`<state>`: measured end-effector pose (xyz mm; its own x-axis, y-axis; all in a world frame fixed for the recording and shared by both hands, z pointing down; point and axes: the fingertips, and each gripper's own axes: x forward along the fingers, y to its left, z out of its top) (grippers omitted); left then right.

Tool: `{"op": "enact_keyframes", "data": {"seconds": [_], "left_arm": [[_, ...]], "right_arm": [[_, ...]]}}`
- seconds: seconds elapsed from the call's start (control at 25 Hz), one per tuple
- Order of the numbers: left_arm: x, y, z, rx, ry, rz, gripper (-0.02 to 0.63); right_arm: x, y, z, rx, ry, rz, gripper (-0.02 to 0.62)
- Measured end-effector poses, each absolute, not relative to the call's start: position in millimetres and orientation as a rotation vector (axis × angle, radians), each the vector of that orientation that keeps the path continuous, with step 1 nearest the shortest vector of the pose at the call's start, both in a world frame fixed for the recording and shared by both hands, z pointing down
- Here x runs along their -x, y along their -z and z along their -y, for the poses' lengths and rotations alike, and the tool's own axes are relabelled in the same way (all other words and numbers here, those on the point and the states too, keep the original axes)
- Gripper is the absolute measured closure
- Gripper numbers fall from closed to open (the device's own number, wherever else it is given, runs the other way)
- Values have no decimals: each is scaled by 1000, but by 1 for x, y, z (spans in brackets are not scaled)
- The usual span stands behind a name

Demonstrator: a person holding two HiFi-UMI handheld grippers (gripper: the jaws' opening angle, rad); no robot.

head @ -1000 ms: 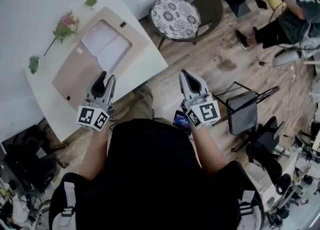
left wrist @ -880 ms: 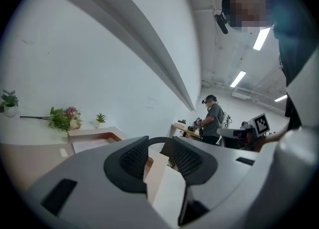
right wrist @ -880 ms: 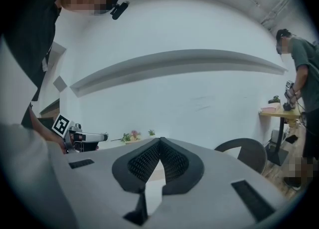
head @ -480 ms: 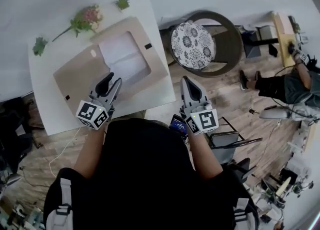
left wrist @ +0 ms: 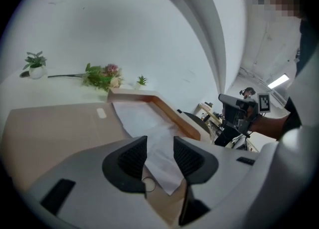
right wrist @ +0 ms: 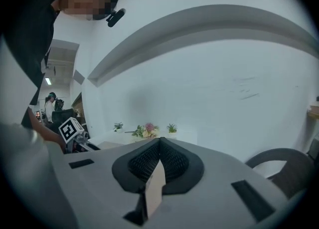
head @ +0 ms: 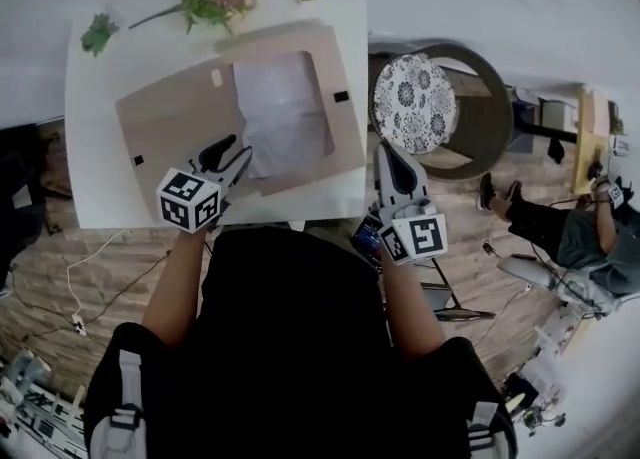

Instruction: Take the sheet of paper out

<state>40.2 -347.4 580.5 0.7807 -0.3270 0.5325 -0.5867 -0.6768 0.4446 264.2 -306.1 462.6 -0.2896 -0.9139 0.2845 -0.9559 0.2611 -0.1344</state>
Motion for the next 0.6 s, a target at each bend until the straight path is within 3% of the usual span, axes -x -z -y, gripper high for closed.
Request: {"op": "enact_keyframes", "data": {"seconds": [0.6], "left_arm": [[-51, -640, 370, -2166, -763, 801, 446]], "right_arm": [[-278, -510, 360, -1548, -561, 2458, 583]]}}
